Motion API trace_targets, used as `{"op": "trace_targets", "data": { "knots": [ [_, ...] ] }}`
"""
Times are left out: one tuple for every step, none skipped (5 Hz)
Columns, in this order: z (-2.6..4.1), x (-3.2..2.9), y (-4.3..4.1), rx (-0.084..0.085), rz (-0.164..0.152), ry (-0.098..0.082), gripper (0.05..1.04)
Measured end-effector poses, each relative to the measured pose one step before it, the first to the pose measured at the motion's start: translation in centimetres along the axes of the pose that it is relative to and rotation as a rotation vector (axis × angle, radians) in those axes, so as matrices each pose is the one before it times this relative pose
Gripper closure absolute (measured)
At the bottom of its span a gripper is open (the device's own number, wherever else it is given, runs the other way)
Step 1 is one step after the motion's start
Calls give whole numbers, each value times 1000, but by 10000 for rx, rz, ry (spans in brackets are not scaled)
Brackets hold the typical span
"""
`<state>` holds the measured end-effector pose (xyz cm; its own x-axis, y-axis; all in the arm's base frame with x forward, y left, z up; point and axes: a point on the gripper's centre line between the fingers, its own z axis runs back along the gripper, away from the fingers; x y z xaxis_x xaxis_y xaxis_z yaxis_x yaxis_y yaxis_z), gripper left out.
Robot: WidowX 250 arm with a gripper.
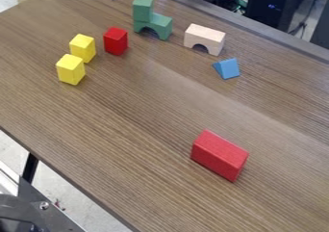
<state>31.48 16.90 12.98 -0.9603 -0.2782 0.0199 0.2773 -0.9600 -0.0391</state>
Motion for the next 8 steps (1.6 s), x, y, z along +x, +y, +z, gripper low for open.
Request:
{"op": "trace_targets", "data": {
  "knots": [
    [-1405, 260, 111, 85, -34, -436, 84],
    [-825, -240, 310, -158, -339, -178, 84],
    [-868, -257, 654, -258, -183, -291, 84],
    [-246, -485, 856, -23, 12, 96, 84],
    [-655, -331, 390, 244, 163, 5, 84],
    [-1590, -859, -136, -90, 271, -364, 84],
    [-1145, -1282, -526, -265, 8, -196, 84],
    [-114, -377, -343, -200, 99, 43, 84]
  ]
}}
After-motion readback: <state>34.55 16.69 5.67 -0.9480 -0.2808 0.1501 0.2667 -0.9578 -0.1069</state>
